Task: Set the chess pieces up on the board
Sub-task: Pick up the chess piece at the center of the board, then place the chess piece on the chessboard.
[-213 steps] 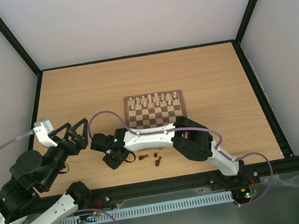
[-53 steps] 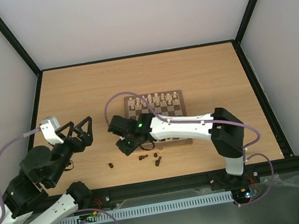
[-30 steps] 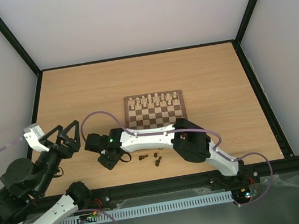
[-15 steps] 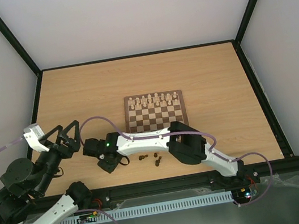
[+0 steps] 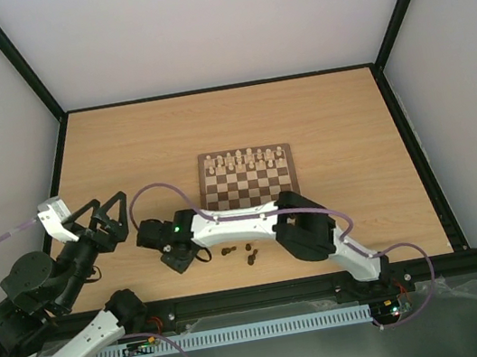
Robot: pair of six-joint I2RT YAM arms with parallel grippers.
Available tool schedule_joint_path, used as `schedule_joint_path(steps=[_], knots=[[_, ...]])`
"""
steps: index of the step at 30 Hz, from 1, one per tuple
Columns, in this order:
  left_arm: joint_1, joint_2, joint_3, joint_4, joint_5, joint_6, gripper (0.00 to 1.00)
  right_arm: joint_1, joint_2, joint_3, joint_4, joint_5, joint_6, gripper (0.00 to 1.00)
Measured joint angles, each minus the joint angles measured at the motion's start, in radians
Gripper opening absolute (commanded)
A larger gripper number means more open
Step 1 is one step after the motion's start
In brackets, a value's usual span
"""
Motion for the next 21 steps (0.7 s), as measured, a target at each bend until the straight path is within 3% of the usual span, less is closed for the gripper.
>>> schedule_joint_path(steps=[11, 21], knots=[[0.0, 0.009, 0.0, 0.002, 0.0, 0.0, 0.99, -0.092, -0.27, -0.224, 0.009, 0.06, 0.013, 0.09], [0.0, 0.03, -0.002, 0.023, 0.001, 0.001, 0.99, -0.172, -0.3, -0.32, 0.036, 0.071, 0.014, 0.09]])
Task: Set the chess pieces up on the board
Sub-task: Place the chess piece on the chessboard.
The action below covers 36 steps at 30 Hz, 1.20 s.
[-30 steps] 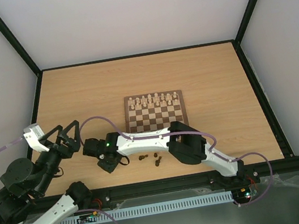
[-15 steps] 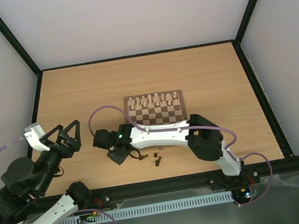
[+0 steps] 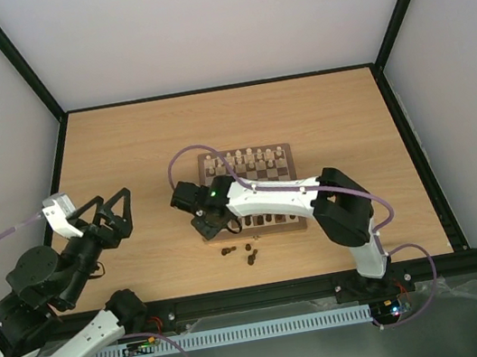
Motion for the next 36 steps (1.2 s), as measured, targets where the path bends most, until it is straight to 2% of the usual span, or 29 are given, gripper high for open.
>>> schedule_joint_path(steps=[36], knots=[[0.0, 0.016, -0.013, 0.023, 0.0, 0.003, 0.99, -0.038, 0.015, -0.039, 0.064, -0.027, -0.01, 0.14]])
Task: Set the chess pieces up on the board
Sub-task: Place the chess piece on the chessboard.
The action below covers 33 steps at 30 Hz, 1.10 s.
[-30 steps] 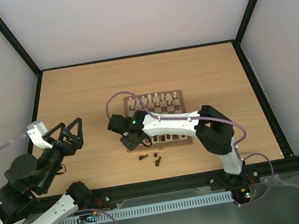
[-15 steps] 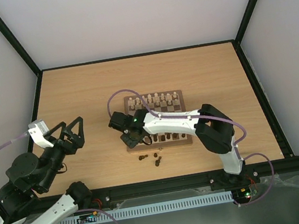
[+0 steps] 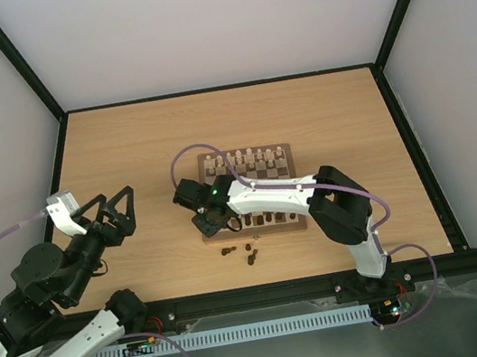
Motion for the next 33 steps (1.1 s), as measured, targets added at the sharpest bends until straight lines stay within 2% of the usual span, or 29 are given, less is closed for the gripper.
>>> schedule_joint_path(steps=[25, 33], knots=[[0.0, 0.001, -0.005, 0.0, 0.0, 0.0, 0.99, 0.0, 0.004, 0.0, 0.0, -0.001, 0.0, 0.2], [0.0, 0.002, -0.005, 0.0, 0.0, 0.0, 0.99, 0.0, -0.008, 0.0, 0.0, 0.0, -0.002, 0.31]])
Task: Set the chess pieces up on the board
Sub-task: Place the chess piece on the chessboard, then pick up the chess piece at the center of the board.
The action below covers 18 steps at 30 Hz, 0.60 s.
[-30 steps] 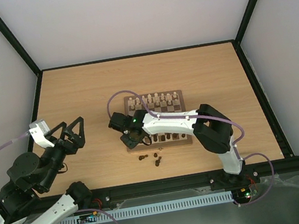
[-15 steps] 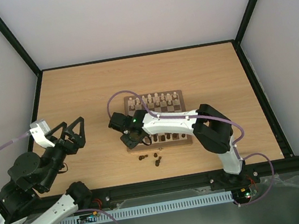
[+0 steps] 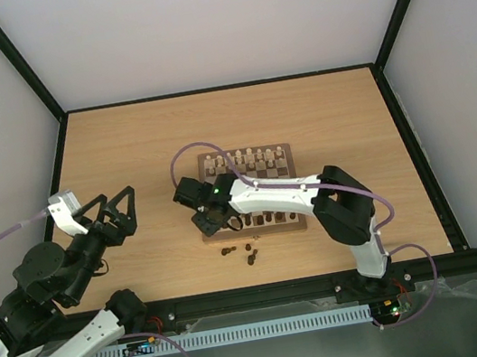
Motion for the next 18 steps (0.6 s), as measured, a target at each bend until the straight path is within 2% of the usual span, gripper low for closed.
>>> schedule_joint_path(steps=[5, 9, 13, 18], knots=[[0.0, 0.0, 0.0, 0.0, 0.0, 0.0, 0.99, 0.011, -0.088, -0.013, 0.0, 0.01, 0.002, 0.34], [0.0, 0.001, 0.0, 0.0, 0.002, 0.0, 0.99, 0.034, -0.23, -0.071, 0.002, 0.019, 0.019, 0.34], [0.0, 0.018, 0.0, -0.001, 0.012, 0.0, 0.99, 0.061, -0.378, -0.199, 0.021, 0.013, 0.057, 0.35], [0.0, 0.062, -0.026, 0.0, 0.038, -0.004, 0.99, 0.066, -0.486, -0.397, 0.043, -0.012, 0.118, 0.35]])
